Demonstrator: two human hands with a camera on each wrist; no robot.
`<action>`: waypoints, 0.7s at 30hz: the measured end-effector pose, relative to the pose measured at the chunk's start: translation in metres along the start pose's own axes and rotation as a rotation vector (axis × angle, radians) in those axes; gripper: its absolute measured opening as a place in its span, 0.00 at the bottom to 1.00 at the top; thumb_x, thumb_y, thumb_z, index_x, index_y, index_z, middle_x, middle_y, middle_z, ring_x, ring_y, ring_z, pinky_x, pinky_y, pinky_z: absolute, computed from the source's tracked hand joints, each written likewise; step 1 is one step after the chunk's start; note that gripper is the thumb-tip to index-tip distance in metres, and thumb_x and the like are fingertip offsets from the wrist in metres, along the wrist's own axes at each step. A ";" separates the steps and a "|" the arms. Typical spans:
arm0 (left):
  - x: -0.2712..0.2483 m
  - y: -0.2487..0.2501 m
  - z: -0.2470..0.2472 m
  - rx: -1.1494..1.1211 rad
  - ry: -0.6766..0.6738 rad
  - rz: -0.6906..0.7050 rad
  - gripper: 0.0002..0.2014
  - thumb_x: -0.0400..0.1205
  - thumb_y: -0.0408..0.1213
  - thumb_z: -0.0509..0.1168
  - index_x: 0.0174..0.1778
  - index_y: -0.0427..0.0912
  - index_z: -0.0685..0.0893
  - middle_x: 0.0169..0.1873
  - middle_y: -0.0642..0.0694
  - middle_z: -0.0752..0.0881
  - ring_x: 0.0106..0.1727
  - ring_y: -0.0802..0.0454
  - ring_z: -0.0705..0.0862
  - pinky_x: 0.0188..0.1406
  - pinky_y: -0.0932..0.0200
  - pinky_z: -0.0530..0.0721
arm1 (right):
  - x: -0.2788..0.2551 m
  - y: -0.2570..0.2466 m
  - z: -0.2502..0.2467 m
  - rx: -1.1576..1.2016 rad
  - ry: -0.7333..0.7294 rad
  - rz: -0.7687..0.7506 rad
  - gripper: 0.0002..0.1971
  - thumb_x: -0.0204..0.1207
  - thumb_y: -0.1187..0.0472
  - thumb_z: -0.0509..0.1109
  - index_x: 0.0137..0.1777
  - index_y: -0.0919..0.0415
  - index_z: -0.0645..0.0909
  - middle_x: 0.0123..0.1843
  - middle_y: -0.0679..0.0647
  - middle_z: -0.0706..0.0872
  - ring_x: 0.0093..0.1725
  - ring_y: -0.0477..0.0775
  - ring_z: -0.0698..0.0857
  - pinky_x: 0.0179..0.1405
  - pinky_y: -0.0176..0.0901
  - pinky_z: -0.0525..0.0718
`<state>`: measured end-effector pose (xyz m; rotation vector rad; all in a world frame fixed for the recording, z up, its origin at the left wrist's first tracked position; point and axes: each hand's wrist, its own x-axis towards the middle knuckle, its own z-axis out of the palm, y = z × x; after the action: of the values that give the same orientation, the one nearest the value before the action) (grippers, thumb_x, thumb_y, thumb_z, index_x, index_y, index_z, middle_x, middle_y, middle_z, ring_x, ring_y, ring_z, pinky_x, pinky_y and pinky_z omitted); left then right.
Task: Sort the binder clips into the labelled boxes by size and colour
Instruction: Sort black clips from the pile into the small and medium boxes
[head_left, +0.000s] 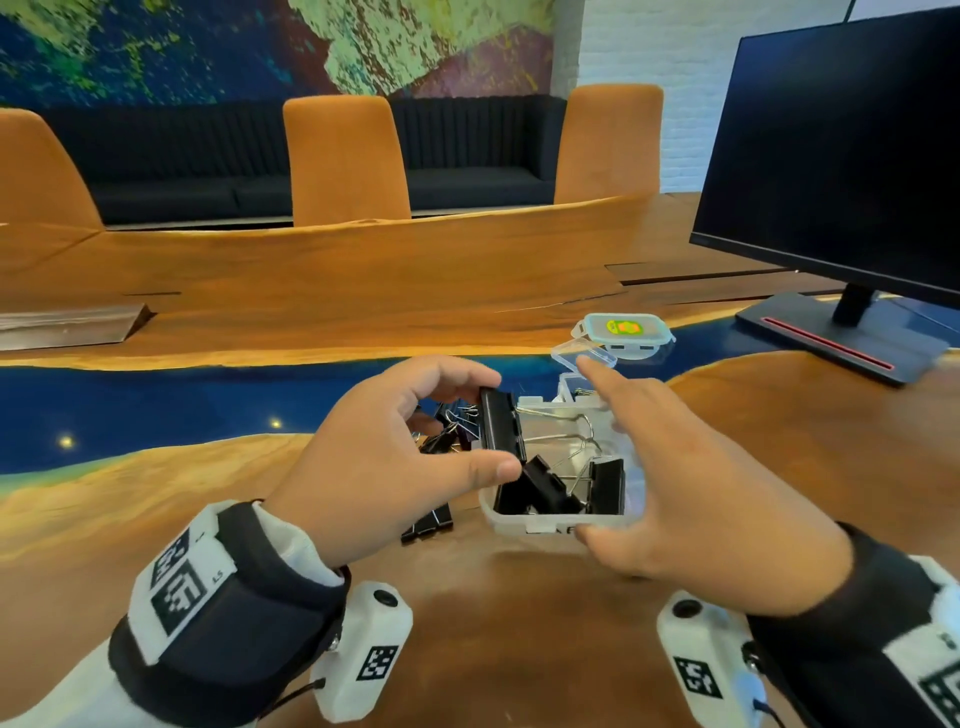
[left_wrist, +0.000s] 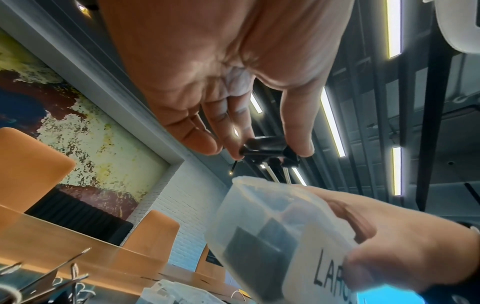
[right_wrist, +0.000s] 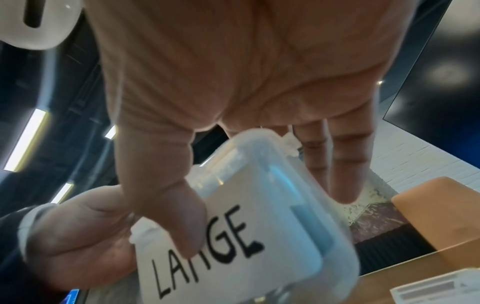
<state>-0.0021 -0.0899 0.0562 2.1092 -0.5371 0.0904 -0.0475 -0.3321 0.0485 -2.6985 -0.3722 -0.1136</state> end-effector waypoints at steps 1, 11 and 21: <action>-0.001 0.001 0.002 0.030 -0.011 -0.004 0.27 0.63 0.60 0.80 0.59 0.70 0.84 0.57 0.70 0.85 0.64 0.71 0.80 0.60 0.63 0.82 | 0.001 -0.003 0.001 0.004 -0.001 0.005 0.62 0.63 0.38 0.79 0.85 0.35 0.34 0.73 0.35 0.65 0.64 0.42 0.77 0.62 0.37 0.82; -0.007 0.005 0.010 0.207 0.056 0.016 0.29 0.59 0.74 0.71 0.54 0.69 0.82 0.49 0.70 0.78 0.56 0.67 0.76 0.46 0.67 0.74 | 0.003 -0.017 0.013 0.025 -0.003 0.024 0.64 0.63 0.34 0.77 0.85 0.37 0.31 0.72 0.35 0.68 0.71 0.38 0.71 0.78 0.45 0.70; -0.005 0.013 0.017 0.245 0.014 0.090 0.08 0.84 0.47 0.67 0.54 0.63 0.90 0.44 0.71 0.89 0.49 0.67 0.87 0.50 0.68 0.81 | 0.004 -0.023 0.018 0.047 -0.006 0.055 0.64 0.60 0.31 0.76 0.85 0.38 0.34 0.71 0.36 0.70 0.66 0.41 0.75 0.64 0.42 0.82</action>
<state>-0.0142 -0.1078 0.0555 2.3191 -0.6396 0.2326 -0.0498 -0.3030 0.0414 -2.6605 -0.2981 -0.0803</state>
